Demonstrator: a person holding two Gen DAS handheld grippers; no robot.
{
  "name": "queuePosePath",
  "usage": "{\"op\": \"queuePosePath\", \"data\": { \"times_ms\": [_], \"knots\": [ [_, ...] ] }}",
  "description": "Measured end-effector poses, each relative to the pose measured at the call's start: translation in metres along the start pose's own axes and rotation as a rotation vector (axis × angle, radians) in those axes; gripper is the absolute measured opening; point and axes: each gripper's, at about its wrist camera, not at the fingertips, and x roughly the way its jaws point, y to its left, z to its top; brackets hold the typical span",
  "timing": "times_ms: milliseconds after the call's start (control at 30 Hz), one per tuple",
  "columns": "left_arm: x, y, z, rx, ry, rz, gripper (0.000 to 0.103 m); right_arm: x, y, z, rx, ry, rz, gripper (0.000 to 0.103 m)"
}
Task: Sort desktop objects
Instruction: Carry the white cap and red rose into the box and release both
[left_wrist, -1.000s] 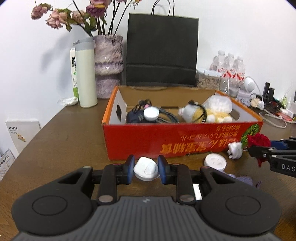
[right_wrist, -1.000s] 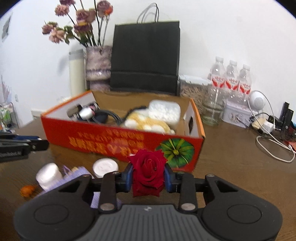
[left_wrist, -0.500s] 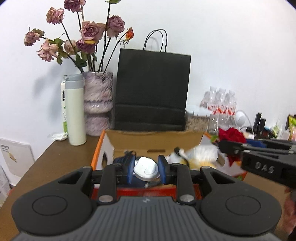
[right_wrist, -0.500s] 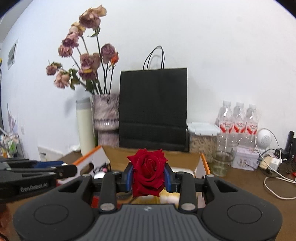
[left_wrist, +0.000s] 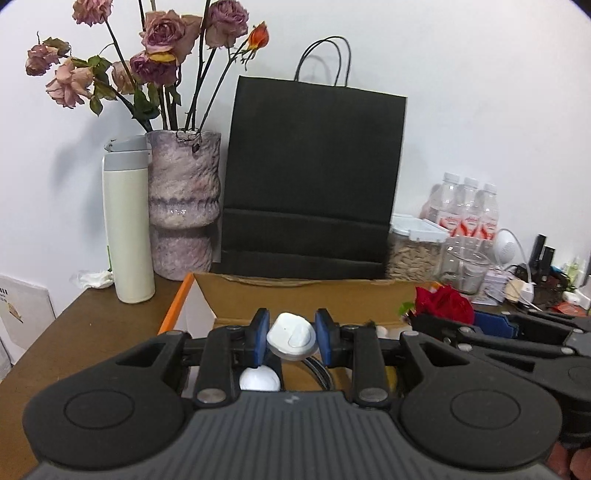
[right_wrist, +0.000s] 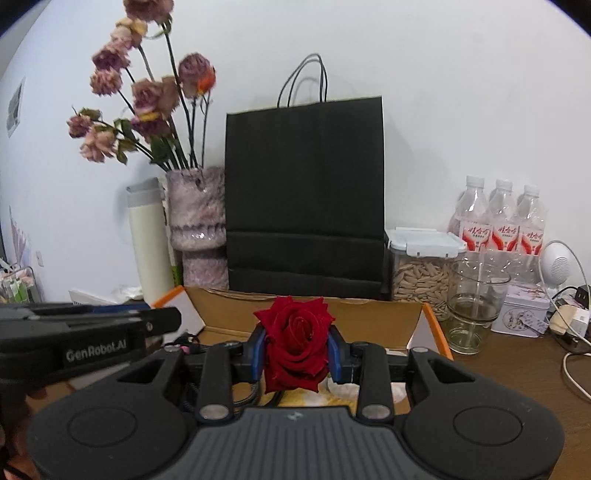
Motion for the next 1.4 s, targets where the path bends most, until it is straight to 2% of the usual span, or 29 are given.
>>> {"op": "queuePosePath", "data": {
  "times_ms": [367,833,1033,1067,1133,1167,1200,1233,1333,1367,1400],
  "knots": [
    [0.048,0.007,-0.001,0.031,0.030,0.032,0.028,0.040,-0.005,-0.001,-0.054,0.032,-0.017,0.031],
    [0.052,0.005,-0.011,0.068,0.041,0.054,0.029,0.042,-0.005,-0.008,-0.078,0.055,-0.019,0.035],
    [0.047,0.002,-0.010,0.073,0.020,0.062,0.042,0.038,-0.008,-0.004,-0.071,0.053,-0.024,0.042],
    [0.046,0.002,-0.009,0.071,0.020,0.064,0.046,0.037,-0.008,-0.003,-0.070,0.049,-0.025,0.045],
    [0.044,0.002,-0.009,0.066,0.015,0.070,0.057,0.035,-0.007,-0.002,-0.071,0.044,-0.028,0.054],
    [0.043,0.002,-0.008,0.063,0.012,0.081,0.072,0.033,-0.006,-0.001,-0.076,0.037,-0.034,0.062],
    [0.042,0.001,-0.008,0.058,0.004,0.094,0.082,0.032,-0.005,-0.001,-0.080,0.031,-0.037,0.066],
    [0.040,0.001,-0.008,0.056,-0.008,0.115,0.084,0.031,-0.005,-0.001,-0.081,0.024,-0.043,0.068],
    [0.038,0.003,-0.006,0.043,-0.023,0.138,0.093,0.028,-0.006,0.002,-0.072,0.013,-0.064,0.082],
    [0.037,0.005,-0.006,0.034,-0.029,0.147,0.100,0.027,-0.008,0.003,-0.067,0.009,-0.072,0.087],
    [0.037,0.006,-0.006,0.025,-0.038,0.157,0.103,0.026,-0.009,0.003,-0.063,0.006,-0.076,0.092]
  ]
}}
